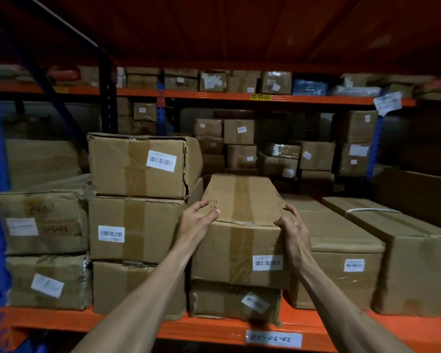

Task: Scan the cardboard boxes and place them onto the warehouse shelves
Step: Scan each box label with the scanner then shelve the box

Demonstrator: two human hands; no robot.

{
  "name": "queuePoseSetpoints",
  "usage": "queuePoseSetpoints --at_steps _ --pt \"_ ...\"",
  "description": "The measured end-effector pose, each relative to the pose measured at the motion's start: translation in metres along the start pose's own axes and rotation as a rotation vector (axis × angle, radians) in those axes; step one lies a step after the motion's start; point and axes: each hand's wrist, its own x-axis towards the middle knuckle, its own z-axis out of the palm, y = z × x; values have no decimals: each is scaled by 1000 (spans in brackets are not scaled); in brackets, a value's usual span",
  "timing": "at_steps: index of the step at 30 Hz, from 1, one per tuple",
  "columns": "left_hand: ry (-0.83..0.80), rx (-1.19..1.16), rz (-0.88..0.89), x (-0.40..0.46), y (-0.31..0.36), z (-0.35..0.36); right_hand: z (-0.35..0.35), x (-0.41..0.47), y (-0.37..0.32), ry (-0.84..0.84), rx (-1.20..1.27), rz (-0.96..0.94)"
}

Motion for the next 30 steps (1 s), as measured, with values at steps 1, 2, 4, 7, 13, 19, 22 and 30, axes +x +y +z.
queuePoseSetpoints --at_steps 1,2,4,7,13,19,22,30 --pt "1 8 4 5 -9 2 3 6 12 -8 -7 6" --pt "7 16 3 10 -17 4 7 10 20 -15 1 11" --pt "59 47 10 13 -30 11 13 16 32 -6 16 35" --pt "219 166 116 14 -43 19 16 18 36 27 0 49" --pt "132 999 754 15 -75 10 7 8 47 72 -577 -457" --pt "-74 1232 698 -5 -86 -3 -5 7 66 -5 -1034 -702" --pt "-102 1273 643 -10 -79 -4 -5 3 59 -26 -1152 -657" --pt "-159 1201 621 -56 -95 2 -42 -52 60 -224 -1210 -539"
